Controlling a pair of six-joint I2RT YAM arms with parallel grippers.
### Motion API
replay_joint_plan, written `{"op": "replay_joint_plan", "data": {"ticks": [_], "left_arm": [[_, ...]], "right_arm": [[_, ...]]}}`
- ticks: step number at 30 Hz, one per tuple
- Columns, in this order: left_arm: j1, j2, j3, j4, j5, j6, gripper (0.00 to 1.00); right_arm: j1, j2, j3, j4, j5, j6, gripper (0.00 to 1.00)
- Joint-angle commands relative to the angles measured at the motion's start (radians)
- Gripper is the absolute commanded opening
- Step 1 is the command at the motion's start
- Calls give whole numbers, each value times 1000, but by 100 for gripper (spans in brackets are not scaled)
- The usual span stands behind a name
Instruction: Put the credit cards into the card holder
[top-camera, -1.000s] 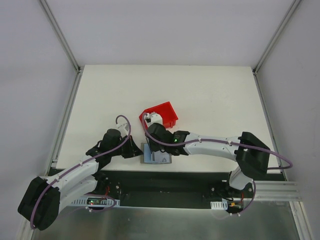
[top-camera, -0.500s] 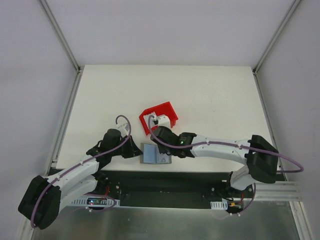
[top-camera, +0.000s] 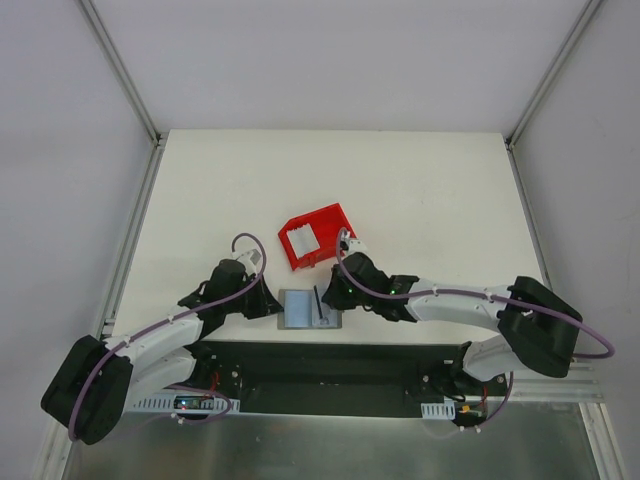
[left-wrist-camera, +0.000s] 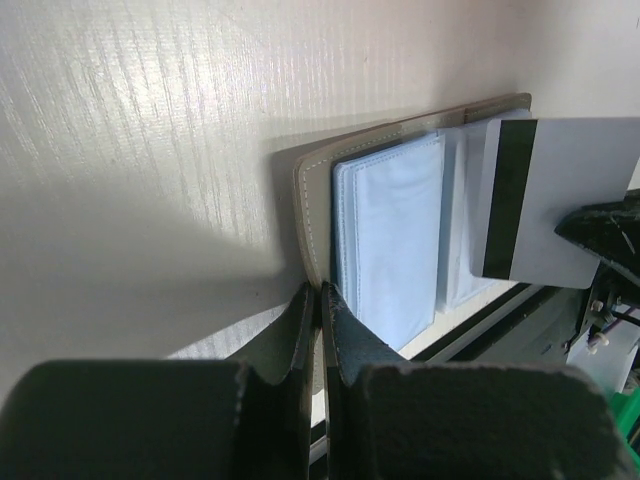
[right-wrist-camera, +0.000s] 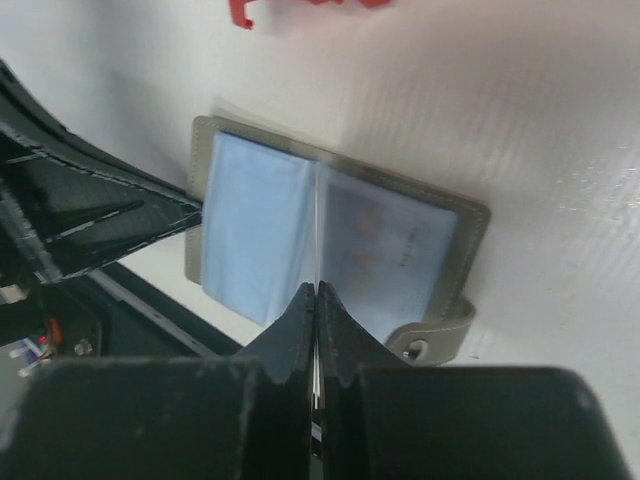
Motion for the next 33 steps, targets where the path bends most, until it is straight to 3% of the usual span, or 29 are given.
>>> {"op": "replay_joint_plan", "data": {"ticks": [1, 11, 33], "left_arm": [[2, 5, -22, 10, -25, 6, 0], [2, 0, -41, 35, -30, -6, 0], [2, -5, -113, 119, -44, -12, 0]], "right_arm": [[3, -32, -11, 180, -86, 75, 0], [3, 21, 43, 218, -110, 78, 0], [28, 22, -20, 370, -80, 103, 0]]}}
